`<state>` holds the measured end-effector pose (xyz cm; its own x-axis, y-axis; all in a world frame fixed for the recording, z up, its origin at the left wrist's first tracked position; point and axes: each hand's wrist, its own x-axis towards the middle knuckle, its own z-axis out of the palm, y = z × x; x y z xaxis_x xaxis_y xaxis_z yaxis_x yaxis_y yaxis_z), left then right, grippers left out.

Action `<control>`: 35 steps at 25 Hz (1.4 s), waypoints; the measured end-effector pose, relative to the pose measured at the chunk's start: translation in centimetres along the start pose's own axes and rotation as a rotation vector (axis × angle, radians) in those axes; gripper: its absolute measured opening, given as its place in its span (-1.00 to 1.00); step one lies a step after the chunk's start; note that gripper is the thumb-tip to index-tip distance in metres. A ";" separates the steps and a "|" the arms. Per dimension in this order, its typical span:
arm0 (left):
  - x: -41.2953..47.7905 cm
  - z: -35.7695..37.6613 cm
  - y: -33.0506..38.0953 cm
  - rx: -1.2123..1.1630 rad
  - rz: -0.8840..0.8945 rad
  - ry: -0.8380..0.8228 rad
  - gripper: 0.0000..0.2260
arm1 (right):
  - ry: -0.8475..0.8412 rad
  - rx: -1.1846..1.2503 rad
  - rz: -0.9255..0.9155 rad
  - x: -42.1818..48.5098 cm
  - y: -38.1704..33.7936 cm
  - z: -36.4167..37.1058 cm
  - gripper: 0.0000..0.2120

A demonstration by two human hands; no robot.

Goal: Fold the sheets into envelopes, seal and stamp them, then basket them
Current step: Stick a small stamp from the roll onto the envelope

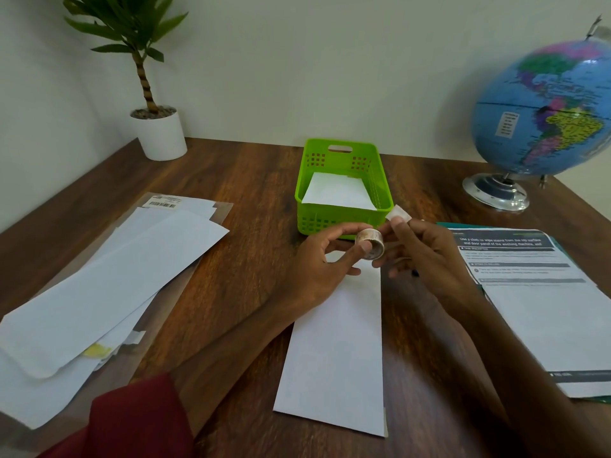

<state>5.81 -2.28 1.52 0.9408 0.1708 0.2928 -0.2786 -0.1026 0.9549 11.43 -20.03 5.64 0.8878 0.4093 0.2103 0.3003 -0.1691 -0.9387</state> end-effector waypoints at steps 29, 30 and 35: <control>0.0 -0.8 -0.5 0.545 0.020 0.086 -0.84 | 0.299 -0.639 -0.341 0.6 1.8 -1.4 -0.91; 0.2 -0.8 0.0 0.397 -0.069 0.078 -0.80 | 0.268 -0.632 -0.406 0.4 1.7 -1.0 -0.93; 0.7 -1.3 1.9 -0.125 -0.346 0.013 -0.71 | 0.075 -0.746 -0.696 -0.2 1.6 0.4 -0.89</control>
<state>5.69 -1.08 3.57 0.9811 0.1871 -0.0488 0.0334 0.0843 0.9959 11.64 -20.06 3.97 0.4454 0.5772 0.6844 0.8754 -0.4411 -0.1977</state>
